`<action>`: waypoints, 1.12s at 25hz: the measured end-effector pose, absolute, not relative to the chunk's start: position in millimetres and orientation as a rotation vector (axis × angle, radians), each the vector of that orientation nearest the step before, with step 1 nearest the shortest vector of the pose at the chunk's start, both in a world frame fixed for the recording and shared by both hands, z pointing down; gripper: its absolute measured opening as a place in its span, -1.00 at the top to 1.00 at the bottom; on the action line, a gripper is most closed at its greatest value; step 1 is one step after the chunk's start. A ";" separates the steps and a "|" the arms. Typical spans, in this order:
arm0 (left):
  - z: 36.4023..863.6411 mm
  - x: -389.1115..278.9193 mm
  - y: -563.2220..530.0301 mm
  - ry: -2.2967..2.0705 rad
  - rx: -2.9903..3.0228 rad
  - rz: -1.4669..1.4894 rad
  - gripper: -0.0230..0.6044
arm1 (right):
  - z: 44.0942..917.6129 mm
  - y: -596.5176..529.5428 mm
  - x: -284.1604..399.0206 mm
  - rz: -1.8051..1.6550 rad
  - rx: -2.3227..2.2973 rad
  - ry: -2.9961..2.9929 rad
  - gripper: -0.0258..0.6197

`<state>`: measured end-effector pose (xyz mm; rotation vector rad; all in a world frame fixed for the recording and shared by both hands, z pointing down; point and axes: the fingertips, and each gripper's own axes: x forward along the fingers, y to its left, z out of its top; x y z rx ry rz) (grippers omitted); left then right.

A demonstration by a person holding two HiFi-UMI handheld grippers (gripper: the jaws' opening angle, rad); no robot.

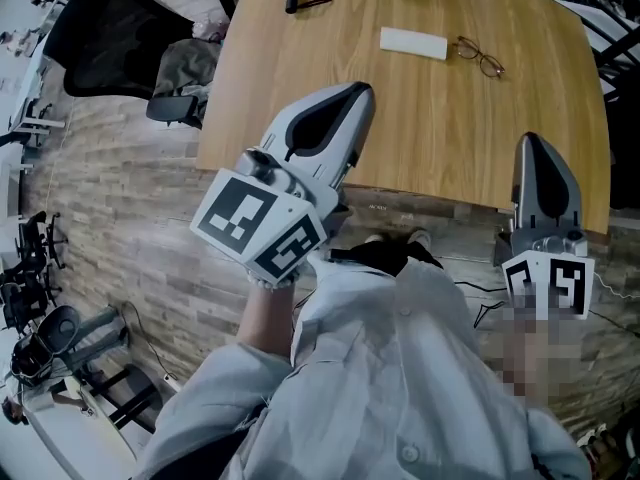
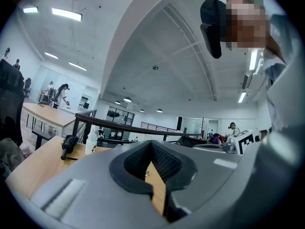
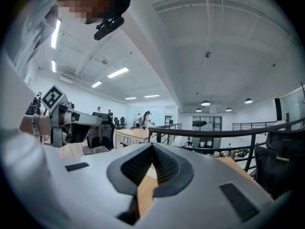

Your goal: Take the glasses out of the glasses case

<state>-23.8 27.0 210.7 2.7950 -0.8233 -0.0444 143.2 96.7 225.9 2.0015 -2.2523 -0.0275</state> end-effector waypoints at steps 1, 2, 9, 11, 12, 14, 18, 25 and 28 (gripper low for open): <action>209.9 -21.6 26.0 -0.830 2.794 -0.046 0.91 | 224.9 95.7 146.0 -0.028 2.001 -2.256 0.92; 208.8 -19.1 25.5 -0.836 2.794 -0.048 0.91 | 223.9 95.0 148.8 -0.028 1.999 -2.261 0.92; 200.8 -1.1 29.4 -0.865 2.797 -0.065 0.91 | 216.2 92.5 164.9 -0.050 1.975 -2.299 0.92; 200.5 2.3 29.7 -0.873 2.797 -0.067 0.91 | 216.9 91.2 167.8 -0.049 1.967 -2.307 0.92; 199.9 3.7 29.6 -0.878 2.798 -0.068 0.91 | 216.5 90.4 169.1 -0.051 1.963 -2.311 0.92; 197.7 6.0 28.9 -0.887 2.797 -0.070 0.91 | 214.4 88.7 171.7 -0.056 1.957 -2.320 0.92; 195.1 10.4 30.6 -0.900 2.797 -0.079 0.91 | 211.9 89.5 177.2 -0.066 1.954 -2.327 0.92; 190.2 15.9 36.2 -0.905 2.804 -0.092 0.91 | 208.3 93.5 181.7 -0.082 1.947 -2.332 0.92; 188.1 16.2 38.7 -0.907 2.805 -0.099 0.91 | 207.2 96.0 181.8 -0.085 1.944 -2.332 0.92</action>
